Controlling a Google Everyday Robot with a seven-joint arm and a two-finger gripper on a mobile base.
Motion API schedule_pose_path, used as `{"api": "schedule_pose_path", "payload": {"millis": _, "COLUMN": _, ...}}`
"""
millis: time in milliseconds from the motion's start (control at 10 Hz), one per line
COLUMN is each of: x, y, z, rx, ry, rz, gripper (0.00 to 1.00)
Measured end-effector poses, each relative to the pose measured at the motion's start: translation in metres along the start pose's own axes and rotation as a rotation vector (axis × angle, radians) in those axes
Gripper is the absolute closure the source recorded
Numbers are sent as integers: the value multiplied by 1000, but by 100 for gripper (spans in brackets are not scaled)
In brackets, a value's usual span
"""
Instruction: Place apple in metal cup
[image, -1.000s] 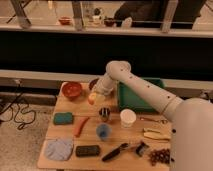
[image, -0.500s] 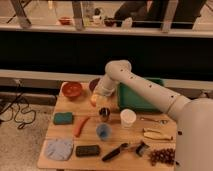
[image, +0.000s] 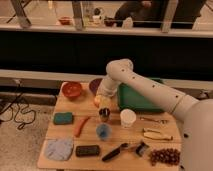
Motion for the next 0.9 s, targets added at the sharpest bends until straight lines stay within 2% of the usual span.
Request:
{"api": "schedule_pose_path", "payload": {"millis": 300, "x": 20, "y": 6, "z": -6, "rx": -3, "ry": 2, "rz": 50, "gripper": 95}}
{"api": "schedule_pose_path", "payload": {"millis": 900, "x": 16, "y": 29, "z": 3, "rx": -48, "ry": 34, "rz": 46, "gripper": 95}}
